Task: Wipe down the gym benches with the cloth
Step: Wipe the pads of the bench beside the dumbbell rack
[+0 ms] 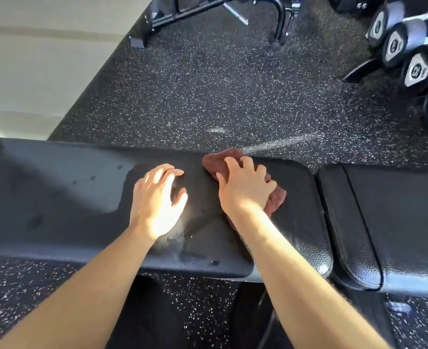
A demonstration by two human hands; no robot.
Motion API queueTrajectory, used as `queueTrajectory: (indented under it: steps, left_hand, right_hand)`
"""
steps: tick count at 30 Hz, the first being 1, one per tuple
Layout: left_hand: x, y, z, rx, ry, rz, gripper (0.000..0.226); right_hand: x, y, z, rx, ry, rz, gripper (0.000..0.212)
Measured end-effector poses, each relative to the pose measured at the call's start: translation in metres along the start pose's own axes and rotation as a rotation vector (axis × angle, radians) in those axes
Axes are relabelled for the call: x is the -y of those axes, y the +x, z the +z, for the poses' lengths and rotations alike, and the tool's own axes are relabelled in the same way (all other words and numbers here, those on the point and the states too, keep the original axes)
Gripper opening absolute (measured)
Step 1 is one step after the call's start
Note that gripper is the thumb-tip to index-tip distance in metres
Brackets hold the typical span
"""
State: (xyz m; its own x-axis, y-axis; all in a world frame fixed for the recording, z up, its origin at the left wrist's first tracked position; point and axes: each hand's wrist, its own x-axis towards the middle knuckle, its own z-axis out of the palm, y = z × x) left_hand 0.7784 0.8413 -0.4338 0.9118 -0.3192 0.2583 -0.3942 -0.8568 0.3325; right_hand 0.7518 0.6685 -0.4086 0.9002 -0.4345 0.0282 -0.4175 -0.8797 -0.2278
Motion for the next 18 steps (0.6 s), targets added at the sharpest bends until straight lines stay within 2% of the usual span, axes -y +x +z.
queueTrajectory:
  steps: [5,12,18]
  left_hand:
    - [-0.002,0.0,-0.001,0.005,0.01,0.002,0.034]
    - [-0.004,-0.001,-0.001,0.004,-0.002,-0.041,0.035]
    - [-0.003,0.0,-0.001,0.018,-0.008,-0.044,0.035]
  right_hand:
    - [0.003,0.015,0.001,-0.007,0.021,-0.026,0.034]
    - [-0.023,-0.022,-0.005,0.001,0.006,-0.175,0.034]
    - [-0.004,-0.001,-0.003,0.013,-0.01,-0.101,0.033]
